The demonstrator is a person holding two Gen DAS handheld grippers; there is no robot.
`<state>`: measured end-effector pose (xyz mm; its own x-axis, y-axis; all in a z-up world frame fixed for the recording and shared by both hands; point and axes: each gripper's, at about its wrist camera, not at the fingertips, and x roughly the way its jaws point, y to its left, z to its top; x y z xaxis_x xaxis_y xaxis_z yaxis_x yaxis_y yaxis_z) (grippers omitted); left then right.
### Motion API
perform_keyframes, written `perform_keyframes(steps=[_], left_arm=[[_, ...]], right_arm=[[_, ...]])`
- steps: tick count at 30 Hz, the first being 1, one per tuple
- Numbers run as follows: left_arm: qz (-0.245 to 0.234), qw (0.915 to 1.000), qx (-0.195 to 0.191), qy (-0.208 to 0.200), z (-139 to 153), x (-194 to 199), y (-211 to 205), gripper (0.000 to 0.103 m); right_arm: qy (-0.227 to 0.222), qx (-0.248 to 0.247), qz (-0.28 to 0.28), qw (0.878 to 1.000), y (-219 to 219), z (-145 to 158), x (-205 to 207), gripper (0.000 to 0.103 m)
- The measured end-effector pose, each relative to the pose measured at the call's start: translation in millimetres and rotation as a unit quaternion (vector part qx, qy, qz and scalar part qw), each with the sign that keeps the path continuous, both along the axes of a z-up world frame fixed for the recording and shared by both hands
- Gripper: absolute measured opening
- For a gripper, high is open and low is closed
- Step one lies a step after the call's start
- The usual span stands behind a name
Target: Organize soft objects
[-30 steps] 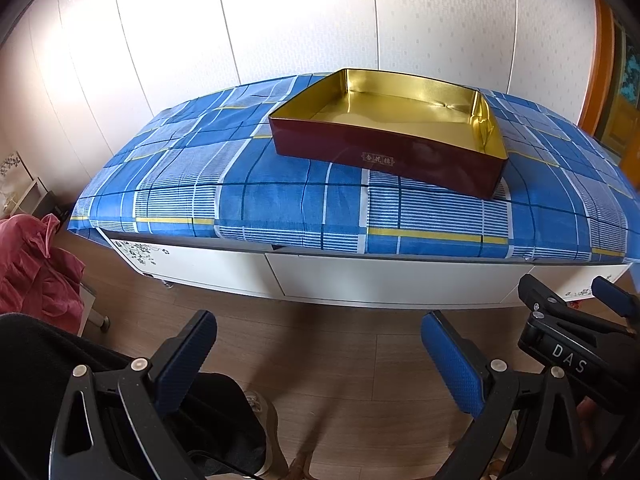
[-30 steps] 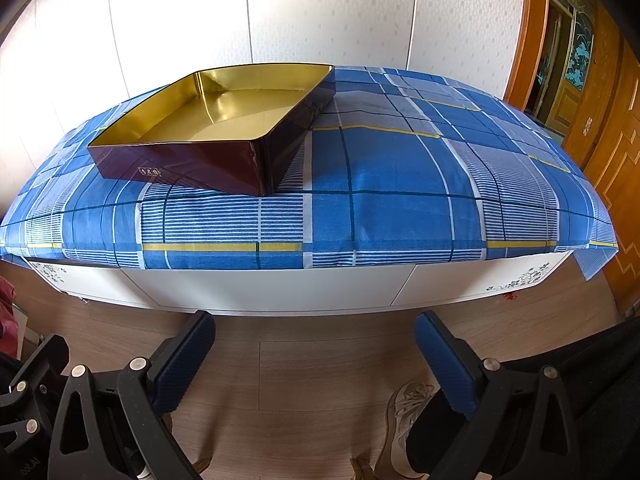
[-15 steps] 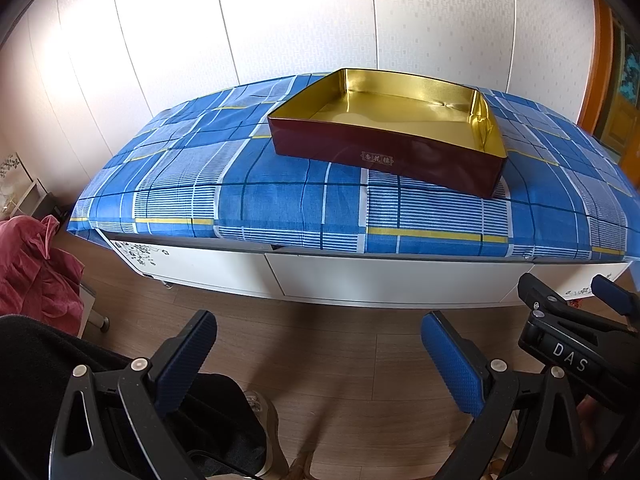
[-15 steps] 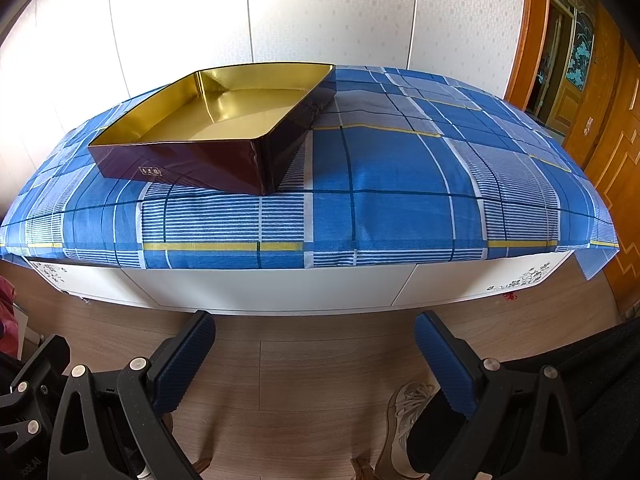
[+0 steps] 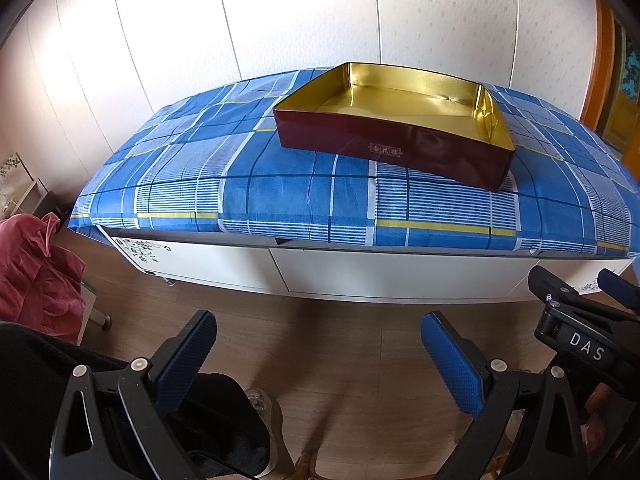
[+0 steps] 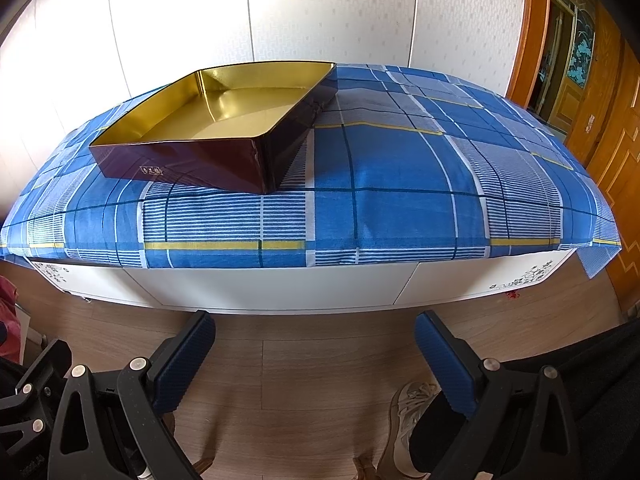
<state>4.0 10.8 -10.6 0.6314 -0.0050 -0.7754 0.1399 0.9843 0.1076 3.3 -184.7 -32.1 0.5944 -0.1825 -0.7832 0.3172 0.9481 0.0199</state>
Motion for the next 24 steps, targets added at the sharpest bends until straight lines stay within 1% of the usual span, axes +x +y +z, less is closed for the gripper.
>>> perform_keyframes(steps=[7, 10, 11, 14, 18, 19, 22, 24], left_arm=[[-0.006, 1.0, 0.005, 0.001, -5, -1, 3, 0.103], [-0.01, 0.9999, -0.003, 0.006, -6, 0, 5, 0.103], [-0.011, 0.9999, -0.007, 0.008, -6, 0, 6, 0.103], [-0.015, 0.9989, -0.04, 0.021, -7, 3, 12, 0.103], [-0.011, 0.9957, -0.08, 0.046, -10, 7, 18, 0.103], [-0.007, 0.9946, -0.088, 0.055, -11, 9, 20, 0.103], [0.0, 0.9916, -0.099, 0.083, -14, 13, 22, 0.103], [0.009, 0.9924, -0.098, 0.074, -14, 12, 25, 0.103]], right_arm=[[0.0, 0.005, 0.007, 1.0, 1, -2, 0, 0.101], [-0.002, 0.008, 0.008, 1.0, 0, -3, 0, 0.102], [-0.003, 0.011, 0.008, 1.0, 0, -3, 0, 0.102], [-0.006, 0.016, 0.016, 1.0, 1, -4, 1, 0.102], [-0.002, 0.002, 0.039, 0.999, 8, -7, 3, 0.102], [0.003, -0.003, 0.052, 0.999, 11, -9, 5, 0.102], [0.026, -0.014, 0.086, 0.996, 18, -17, 12, 0.102], [0.045, -0.019, 0.113, 0.992, 23, -25, 16, 0.102]])
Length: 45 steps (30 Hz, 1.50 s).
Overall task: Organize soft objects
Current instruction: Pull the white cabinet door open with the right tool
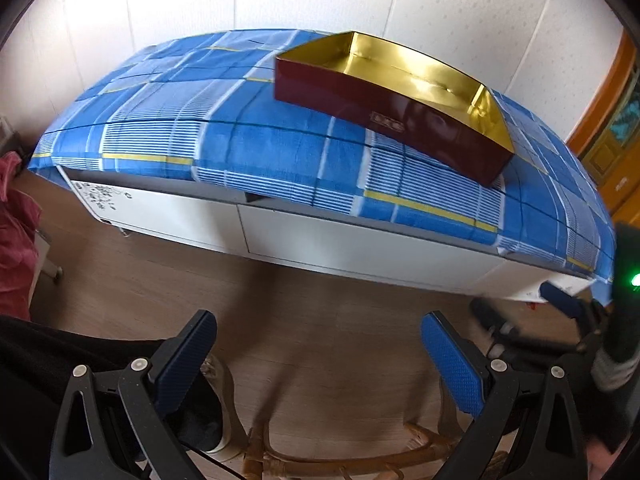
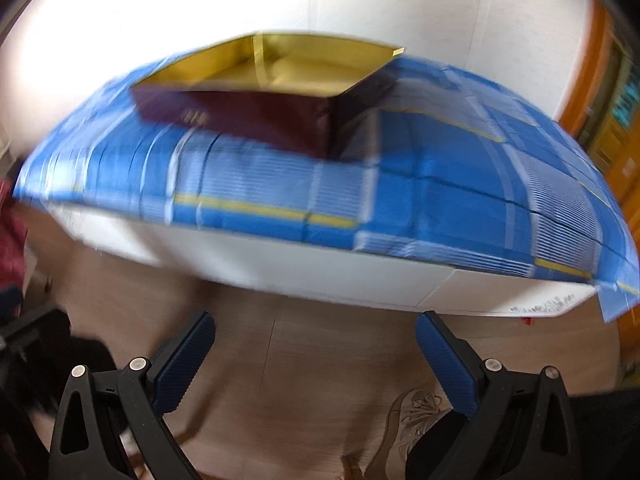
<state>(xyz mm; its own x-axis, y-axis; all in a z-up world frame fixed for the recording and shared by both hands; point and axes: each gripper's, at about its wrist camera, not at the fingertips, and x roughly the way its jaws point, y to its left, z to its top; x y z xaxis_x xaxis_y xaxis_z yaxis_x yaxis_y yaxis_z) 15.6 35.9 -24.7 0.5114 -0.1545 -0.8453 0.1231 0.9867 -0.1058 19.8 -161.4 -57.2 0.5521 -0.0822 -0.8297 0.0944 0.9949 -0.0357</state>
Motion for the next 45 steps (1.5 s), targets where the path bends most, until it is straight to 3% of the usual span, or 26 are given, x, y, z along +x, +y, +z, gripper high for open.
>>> perform_keyframes(steps=[3, 8, 10, 14, 16, 19, 23, 24, 26, 27, 30, 33, 40, 42, 45], left_arm=[[0.0, 0.9999, 0.008, -0.012, 1, -1, 3, 0.103], [0.018, 0.9998, 0.004, -0.002, -3, 5, 18, 0.103], [0.027, 0.9995, -0.008, 0.016, -8, 9, 25, 0.103], [0.042, 0.9955, -0.072, 0.044, -18, 13, 42, 0.103], [0.049, 0.9939, -0.083, 0.054, -22, 13, 44, 0.103], [0.049, 0.9951, -0.061, 0.061, -25, 13, 39, 0.103], [0.037, 0.9982, -0.002, 0.048, -29, 12, 27, 0.103], [0.032, 0.9983, 0.006, 0.049, -31, 13, 26, 0.103], [0.023, 0.998, 0.008, 0.058, -35, 15, 25, 0.103], [0.022, 0.9976, 0.004, 0.065, -38, 15, 26, 0.103], [0.03, 0.9964, -0.002, 0.079, -46, 18, 31, 0.103], [0.041, 0.9952, -0.014, 0.087, -50, 20, 36, 0.103], [0.045, 0.9945, -0.016, 0.093, -55, 22, 37, 0.103], [0.048, 0.9942, -0.02, 0.093, -56, 22, 39, 0.103], [0.054, 0.9932, -0.023, 0.101, -61, 24, 43, 0.103]], right_arm=[[0.031, -0.054, 0.054, 0.997, 17, -17, 7, 0.102], [0.058, -0.144, 0.137, 0.978, 38, -47, 21, 0.101], [0.067, -0.185, 0.174, 0.965, 46, -62, 28, 0.101], [0.103, -0.278, 0.256, 0.92, 58, -107, 35, 0.095], [0.128, -0.298, 0.268, 0.907, 57, -129, 41, 0.091], [0.137, -0.314, 0.254, 0.905, 45, -145, 54, 0.086], [0.107, -0.369, 0.245, 0.89, 40, -164, 70, 0.083], [0.105, -0.375, 0.246, 0.888, 39, -168, 75, 0.081], [0.116, -0.384, 0.255, 0.88, 37, -180, 83, 0.063], [0.122, -0.384, 0.259, 0.878, 36, -186, 88, 0.06], [0.113, -0.393, 0.266, 0.873, 34, -189, 97, 0.06], [0.076, -0.432, 0.277, 0.855, 33, -185, 94, 0.06], [0.102, -0.453, 0.317, 0.827, 26, -199, 93, 0.059], [0.105, -0.45, 0.326, 0.824, 24, -202, 95, 0.057], [0.111, -0.437, 0.322, 0.832, 21, -199, 104, 0.056]])
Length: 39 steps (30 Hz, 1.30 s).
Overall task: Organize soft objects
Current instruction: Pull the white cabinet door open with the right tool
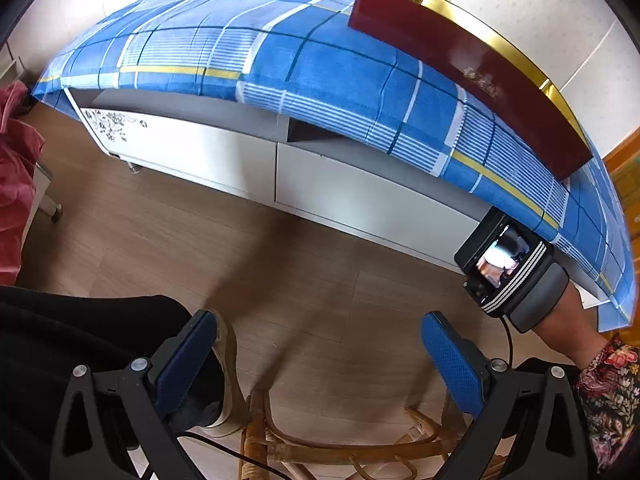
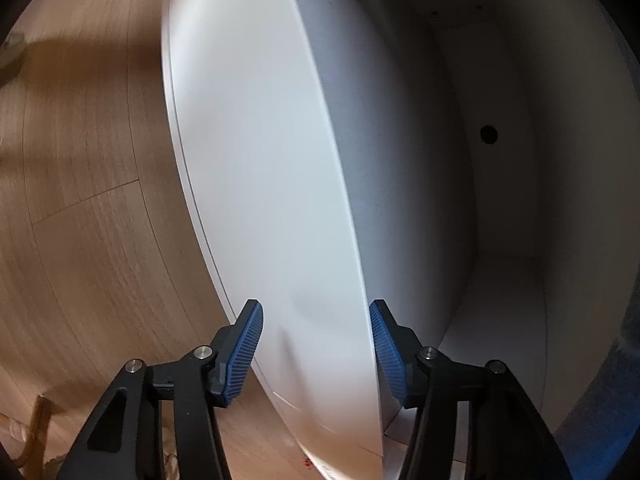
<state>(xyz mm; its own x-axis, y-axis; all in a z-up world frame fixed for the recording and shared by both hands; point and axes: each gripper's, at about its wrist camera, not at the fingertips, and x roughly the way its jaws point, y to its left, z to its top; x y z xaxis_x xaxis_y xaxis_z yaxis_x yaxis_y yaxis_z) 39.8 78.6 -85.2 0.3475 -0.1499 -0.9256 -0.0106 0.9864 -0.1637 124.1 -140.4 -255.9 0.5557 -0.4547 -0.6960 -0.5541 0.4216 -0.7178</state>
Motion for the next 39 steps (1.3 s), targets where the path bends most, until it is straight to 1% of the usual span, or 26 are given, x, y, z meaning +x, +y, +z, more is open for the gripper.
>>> perform_keyframes(steps=[2, 4, 6, 7, 9, 15, 17, 19, 20, 22, 23, 24, 27, 29, 31, 32, 34, 36, 37, 39], left_arm=[[0.0, 1.0, -0.007, 0.004, -3, 1, 0, 0.103], [-0.007, 1.0, -0.005, 0.003, -3, 1, -2, 0.103], [-0.016, 0.9998, 0.006, -0.004, -2, 0, -6, 0.103], [-0.018, 0.9998, 0.011, -0.004, -1, 0, -7, 0.103], [-0.021, 0.9996, 0.02, -0.003, -2, 0, -9, 0.103], [-0.002, 1.0, 0.009, 0.002, -3, 3, 0, 0.103], [0.0, 0.9999, 0.012, 0.004, -3, 4, 2, 0.103], [-0.003, 0.9998, 0.018, 0.004, -1, 6, 0, 0.103], [-0.007, 0.9997, 0.024, 0.0, 1, 7, -2, 0.103], [-0.019, 0.9983, 0.052, -0.015, 5, 13, -10, 0.103], [-0.026, 0.9967, 0.074, -0.02, 5, 20, -16, 0.103], [-0.031, 0.9959, 0.083, -0.02, 4, 25, -19, 0.103], [-0.052, 0.9937, 0.099, -0.012, -11, 48, -32, 0.103], [-0.082, 0.9907, 0.108, -0.009, -24, 57, -41, 0.103], [-0.14, 0.9797, 0.142, -0.02, -39, 63, -57, 0.103], [-0.179, 0.9709, 0.158, -0.026, -48, 65, -67, 0.103], [-0.234, 0.9588, 0.158, -0.031, -57, 66, -80, 0.103], [-0.294, 0.9432, 0.152, -0.031, -69, 69, -93, 0.103], [-0.313, 0.9367, 0.152, -0.035, -73, 72, -98, 0.103], [-0.338, 0.9244, 0.173, -0.036, -86, 77, -106, 0.103]], right_arm=[[0.001, 0.013, -0.014, 1.0, 0, 3, 8, 0.056], [0.004, 0.016, -0.016, 1.0, 1, 8, 8, 0.056], [0.011, -0.01, 0.007, 1.0, 3, 5, 4, 0.056], [0.013, -0.036, 0.032, 0.999, 5, -4, -1, 0.056], [0.012, -0.056, 0.055, 0.997, 6, -8, -8, 0.056], [0.017, -0.067, 0.077, 0.995, 11, -5, -17, 0.056], [0.017, -0.074, 0.084, 0.994, 10, -14, -27, 0.056], [0.02, -0.073, 0.083, 0.994, 13, -13, -32, 0.056], [0.022, -0.071, 0.082, 0.994, 14, -12, -35, 0.056], [0.024, -0.074, 0.087, 0.993, 16, -13, -43, 0.056], [0.025, -0.075, 0.089, 0.993, 16, -13, -46, 0.056], [0.026, -0.073, 0.089, 0.993, 19, -11, -48, 0.056], [0.033, -0.071, 0.092, 0.993, 23, -10, -58, 0.056], [0.038, -0.071, 0.098, 0.992, 24, -9, -66, 0.056], [0.045, -0.072, 0.107, 0.991, 27, -9, -75, 0.056], [0.048, -0.074, 0.11, 0.99, 27, -9, -79, 0.056], [0.054, -0.079, 0.121, 0.988, 27, -10, -88, 0.056], [0.059, -0.082, 0.129, 0.986, 27, -11, -92, 0.056], [0.063, -0.083, 0.132, 0.986, 26, -10, -94, 0.056], [0.068, -0.079, 0.134, 0.986, 28, -9, -101, 0.056]])
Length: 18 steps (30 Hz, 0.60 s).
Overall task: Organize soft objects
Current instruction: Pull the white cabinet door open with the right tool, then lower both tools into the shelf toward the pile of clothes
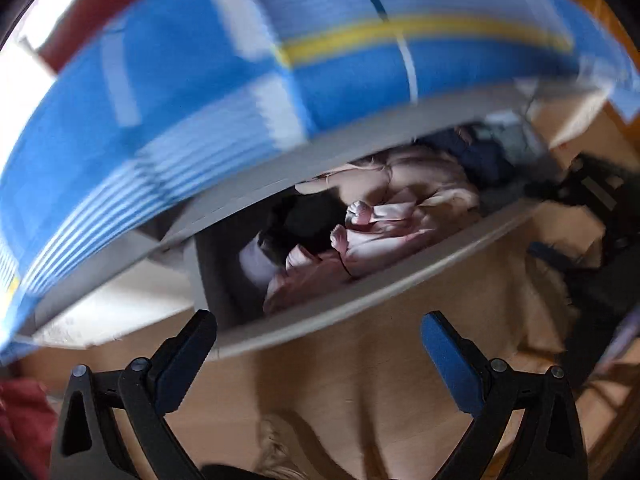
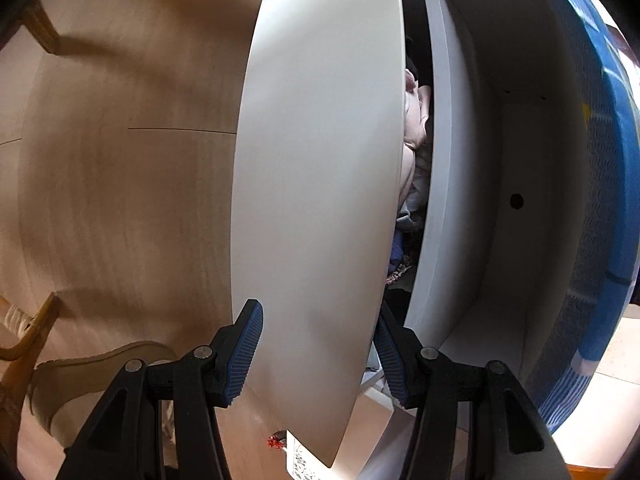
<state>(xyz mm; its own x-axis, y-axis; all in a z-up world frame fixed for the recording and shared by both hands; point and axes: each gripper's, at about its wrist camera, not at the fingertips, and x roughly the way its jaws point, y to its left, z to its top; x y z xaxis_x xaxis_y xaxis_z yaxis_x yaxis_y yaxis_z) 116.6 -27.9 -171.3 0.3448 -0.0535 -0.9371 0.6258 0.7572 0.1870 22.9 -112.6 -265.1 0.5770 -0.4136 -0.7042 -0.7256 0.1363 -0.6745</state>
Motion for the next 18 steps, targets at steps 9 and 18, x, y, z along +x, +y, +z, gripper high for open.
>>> perform_keyframes(steps=[9, 18], left_arm=[[-0.054, 0.9948, 0.016, 0.085, -37, 22, -6, 0.097], [-0.149, 0.9782, 0.111, 0.093, -53, -4, -20, 0.1]], right_arm=[[0.016, 0.009, -0.004, 1.0, 8, 6, -12, 0.056], [0.061, 0.023, -0.016, 0.998, 16, 7, -26, 0.058]])
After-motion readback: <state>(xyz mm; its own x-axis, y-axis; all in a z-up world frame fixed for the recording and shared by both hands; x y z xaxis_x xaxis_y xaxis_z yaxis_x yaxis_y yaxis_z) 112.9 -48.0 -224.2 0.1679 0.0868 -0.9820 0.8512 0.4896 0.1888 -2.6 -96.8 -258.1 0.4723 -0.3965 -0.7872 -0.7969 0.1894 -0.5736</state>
